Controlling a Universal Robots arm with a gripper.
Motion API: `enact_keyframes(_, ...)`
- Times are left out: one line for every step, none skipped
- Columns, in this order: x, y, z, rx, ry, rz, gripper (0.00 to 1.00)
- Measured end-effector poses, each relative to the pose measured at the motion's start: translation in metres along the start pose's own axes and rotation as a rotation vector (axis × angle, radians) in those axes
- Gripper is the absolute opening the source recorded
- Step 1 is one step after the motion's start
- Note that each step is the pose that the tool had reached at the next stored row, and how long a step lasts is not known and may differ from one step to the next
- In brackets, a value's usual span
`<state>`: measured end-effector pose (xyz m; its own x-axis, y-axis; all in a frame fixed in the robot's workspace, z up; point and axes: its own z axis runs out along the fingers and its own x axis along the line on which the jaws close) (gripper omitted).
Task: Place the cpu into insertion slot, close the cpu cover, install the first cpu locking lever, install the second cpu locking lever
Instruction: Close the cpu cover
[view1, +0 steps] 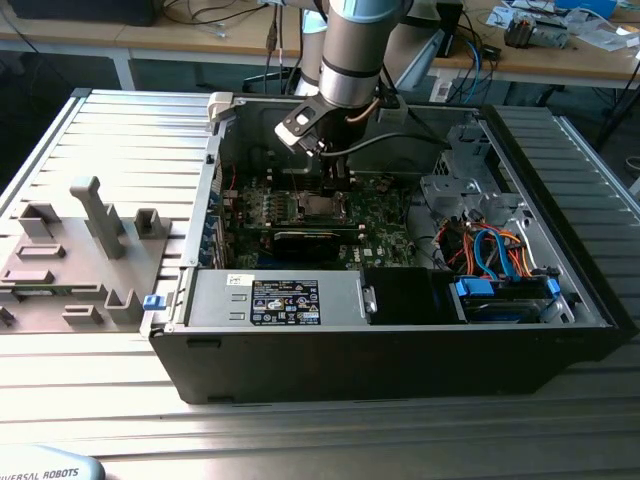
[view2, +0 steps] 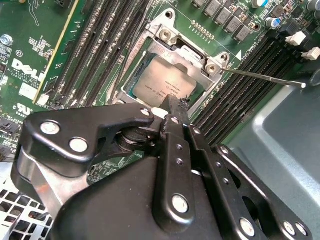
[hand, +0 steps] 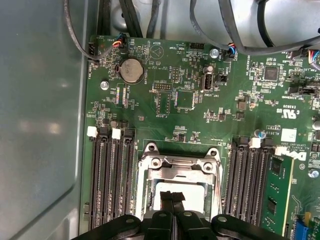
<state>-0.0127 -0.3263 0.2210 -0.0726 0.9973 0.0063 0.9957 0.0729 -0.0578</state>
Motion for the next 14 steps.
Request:
enact_keyframes(0.0000, -0.0001, 0.0002, 0.0000, 0.0000, 0.000, 0.11)
enact_keyframes(0.0000, -0.0003, 0.0003, 0.0000, 0.0000, 0.000, 0.11)
enact_keyframes(0.0001, -0.0007, 0.0006, 0.0000, 0.0000, 0.000, 0.11)
enact_keyframes(0.0001, -0.0012, 0.0009, 0.0000, 0.0000, 0.000, 0.11)
enact_keyframes(0.0001, -0.0018, 0.0014, 0.0000, 0.0000, 0.000, 0.11)
enact_keyframes(0.0002, -0.0023, 0.0017, 0.0000, -0.0001, 0.000, 0.11)
enact_keyframes(0.0002, -0.0026, 0.0019, 0.0000, 0.0000, 0.000, 0.11)
enact_keyframes(0.0002, -0.0029, 0.0021, 0.0000, -0.0001, 0.000, 0.11)
enact_keyframes(0.0002, -0.0035, 0.0026, 0.0000, 0.0000, 0.000, 0.11)
enact_keyframes(0.0003, -0.0037, 0.0028, 0.0000, -0.0001, 0.000, 0.11)
enact_keyframes(0.0003, -0.0039, 0.0029, 0.0000, -0.0001, 0.000, 0.11)
enact_keyframes(0.0003, -0.0041, 0.0031, 0.0000, 0.0000, 0.000, 0.11)
enact_keyframes(0.0003, -0.0042, 0.0032, 0.0001, 0.0000, 0.000, 0.11)
enact_keyframes(0.0003, -0.0045, 0.0034, 0.0000, 0.0000, 0.000, 0.11)
